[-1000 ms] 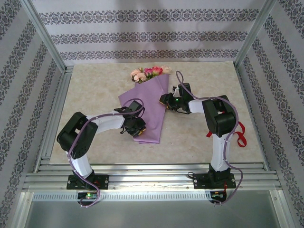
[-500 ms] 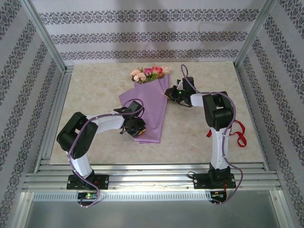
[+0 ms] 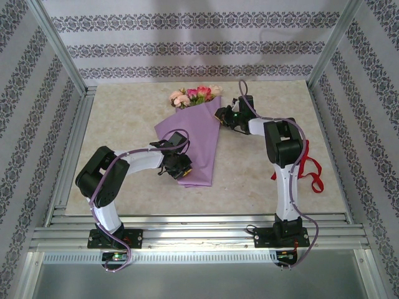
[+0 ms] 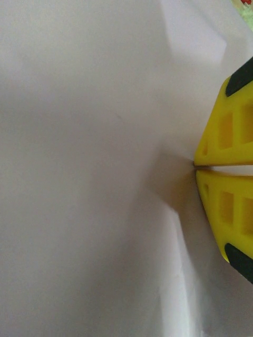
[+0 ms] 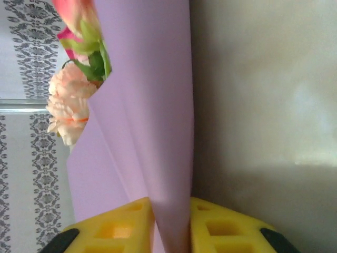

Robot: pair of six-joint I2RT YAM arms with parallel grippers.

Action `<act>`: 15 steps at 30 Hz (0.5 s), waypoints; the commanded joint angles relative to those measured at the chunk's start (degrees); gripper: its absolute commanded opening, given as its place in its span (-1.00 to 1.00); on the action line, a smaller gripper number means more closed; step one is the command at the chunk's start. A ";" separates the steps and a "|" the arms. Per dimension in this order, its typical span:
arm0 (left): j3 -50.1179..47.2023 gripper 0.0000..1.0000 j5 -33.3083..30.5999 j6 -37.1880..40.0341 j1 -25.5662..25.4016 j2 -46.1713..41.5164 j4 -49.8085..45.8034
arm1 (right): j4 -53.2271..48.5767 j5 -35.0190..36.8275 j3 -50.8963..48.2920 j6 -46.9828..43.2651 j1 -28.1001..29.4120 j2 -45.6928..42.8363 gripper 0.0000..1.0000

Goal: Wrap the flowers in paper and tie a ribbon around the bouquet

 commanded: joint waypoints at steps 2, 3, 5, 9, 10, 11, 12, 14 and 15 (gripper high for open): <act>-1.45 -0.77 -0.59 1.90 0.53 4.33 -3.86 | 0.07 1.92 4.17 2.01 -0.64 3.36 -0.98; -1.38 -0.78 -0.59 1.98 0.53 4.31 -3.92 | -0.01 2.32 4.68 2.02 -0.72 3.63 -1.00; -1.60 -0.79 -0.49 2.13 0.62 4.30 -3.89 | -0.12 2.83 5.88 2.29 -0.97 4.01 -1.00; -1.81 -0.81 -0.19 2.35 0.80 4.50 -3.81 | -0.05 3.20 8.50 3.64 -1.49 5.32 -0.48; -1.84 -0.81 -0.18 2.40 0.80 4.55 -3.73 | -0.23 3.32 9.31 3.89 -1.54 5.80 -0.43; -1.74 -0.82 0.05 2.50 0.88 4.68 -3.73 | -0.76 3.21 10.44 4.03 -1.60 6.36 -0.40; -1.82 -0.83 0.15 2.60 0.97 4.77 -3.77 | -1.01 3.36 11.35 4.13 -1.70 6.96 -0.40; -1.64 -0.83 0.26 2.72 1.09 4.97 -3.71 | -1.41 3.55 13.27 4.75 -1.88 8.04 -0.43; -1.49 -0.83 0.38 2.83 1.15 5.08 -3.84 | -1.40 3.56 14.28 5.08 -1.99 8.69 -0.50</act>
